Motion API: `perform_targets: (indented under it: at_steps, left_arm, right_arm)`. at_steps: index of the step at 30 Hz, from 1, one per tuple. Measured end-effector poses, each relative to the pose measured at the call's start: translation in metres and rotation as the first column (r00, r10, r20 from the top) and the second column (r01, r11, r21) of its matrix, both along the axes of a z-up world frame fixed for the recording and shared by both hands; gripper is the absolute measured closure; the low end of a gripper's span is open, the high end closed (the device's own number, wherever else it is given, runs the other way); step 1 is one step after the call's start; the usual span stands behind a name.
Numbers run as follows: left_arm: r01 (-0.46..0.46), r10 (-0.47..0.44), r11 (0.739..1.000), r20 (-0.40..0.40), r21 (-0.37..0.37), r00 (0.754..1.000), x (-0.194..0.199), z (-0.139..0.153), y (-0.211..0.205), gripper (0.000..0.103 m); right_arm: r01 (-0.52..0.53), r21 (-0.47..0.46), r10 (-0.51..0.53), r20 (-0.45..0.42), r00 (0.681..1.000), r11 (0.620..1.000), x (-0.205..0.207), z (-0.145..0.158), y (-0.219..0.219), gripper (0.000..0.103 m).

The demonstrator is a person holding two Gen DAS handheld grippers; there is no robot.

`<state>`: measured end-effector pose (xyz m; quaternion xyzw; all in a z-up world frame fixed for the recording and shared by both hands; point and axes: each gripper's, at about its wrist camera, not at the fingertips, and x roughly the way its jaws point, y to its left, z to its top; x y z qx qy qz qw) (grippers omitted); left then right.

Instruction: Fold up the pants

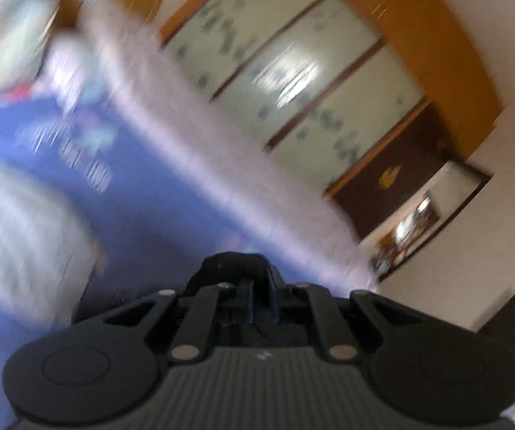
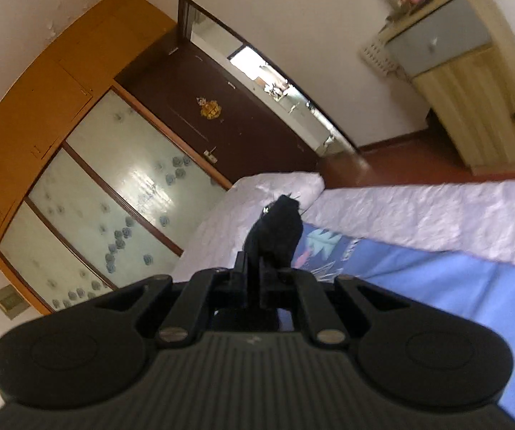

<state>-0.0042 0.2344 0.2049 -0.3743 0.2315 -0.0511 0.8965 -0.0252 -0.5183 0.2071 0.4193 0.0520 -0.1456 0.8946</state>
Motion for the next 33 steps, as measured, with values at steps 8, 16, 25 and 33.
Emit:
perform_targets:
  at_steps: [8,16,25,33]
  left_arm:
    - [-0.094,-0.008,0.981,-0.523,-0.167,0.852,-0.077,-0.204,0.016,0.095]
    - [-0.063,0.005,0.993,-0.518,-0.095,0.855,-0.092,-0.201,0.016,0.081]
    - [-0.14,0.135,0.99,-0.335,0.01,0.933,-0.09,-0.141,0.049,0.078]
    - [-0.008,0.076,0.979,-0.327,0.203,0.942,-0.002,-0.132,0.01,0.024]
  right_arm:
    - [0.072,0.13,-0.024,-0.336,0.941,0.989,-0.081,-0.151,-0.003,0.095]
    - [0.205,0.217,-0.11,-0.384,0.917,0.954,-0.117,-0.197,0.004,0.088]
    - [0.115,-0.004,-0.11,-0.316,0.942,0.993,-0.111,-0.141,0.03,0.07]
    - [-0.318,-0.023,0.292,-0.338,0.894,0.948,-0.037,-0.148,0.128,0.068]
